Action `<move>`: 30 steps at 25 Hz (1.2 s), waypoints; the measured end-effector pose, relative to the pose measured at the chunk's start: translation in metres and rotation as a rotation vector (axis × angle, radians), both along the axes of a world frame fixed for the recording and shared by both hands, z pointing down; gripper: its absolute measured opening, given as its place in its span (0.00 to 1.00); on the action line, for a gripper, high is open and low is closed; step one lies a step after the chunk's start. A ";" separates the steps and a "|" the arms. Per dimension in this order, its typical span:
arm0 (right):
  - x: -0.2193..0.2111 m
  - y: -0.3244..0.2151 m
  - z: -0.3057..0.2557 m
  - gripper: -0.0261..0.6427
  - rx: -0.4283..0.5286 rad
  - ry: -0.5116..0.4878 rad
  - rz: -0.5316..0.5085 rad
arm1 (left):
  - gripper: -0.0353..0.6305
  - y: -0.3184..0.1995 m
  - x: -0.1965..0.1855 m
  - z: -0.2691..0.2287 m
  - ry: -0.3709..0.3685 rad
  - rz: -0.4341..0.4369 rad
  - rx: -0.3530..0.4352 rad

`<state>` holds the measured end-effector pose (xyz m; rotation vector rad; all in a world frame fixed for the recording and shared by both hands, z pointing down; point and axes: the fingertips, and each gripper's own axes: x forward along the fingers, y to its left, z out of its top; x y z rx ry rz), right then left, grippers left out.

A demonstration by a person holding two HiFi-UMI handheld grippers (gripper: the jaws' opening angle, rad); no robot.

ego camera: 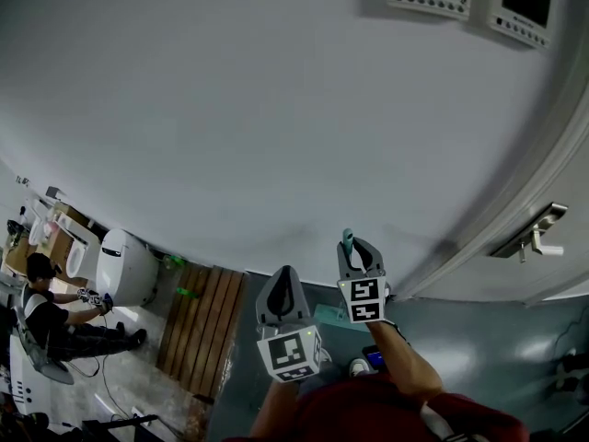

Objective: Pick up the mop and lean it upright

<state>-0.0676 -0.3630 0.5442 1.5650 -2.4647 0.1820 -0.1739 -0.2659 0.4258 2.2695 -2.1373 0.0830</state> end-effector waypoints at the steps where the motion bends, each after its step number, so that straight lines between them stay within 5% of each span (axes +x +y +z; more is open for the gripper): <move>1: 0.000 0.007 -0.001 0.20 0.007 0.000 -0.007 | 0.07 0.000 -0.001 -0.001 0.001 -0.001 0.002; 11: 0.006 0.059 -0.006 0.21 0.059 0.002 -0.046 | 0.07 0.002 -0.003 0.000 0.007 0.000 0.013; 30: 0.008 0.079 -0.022 0.20 0.057 -0.024 -0.095 | 0.07 0.006 0.002 0.001 -0.005 0.002 0.025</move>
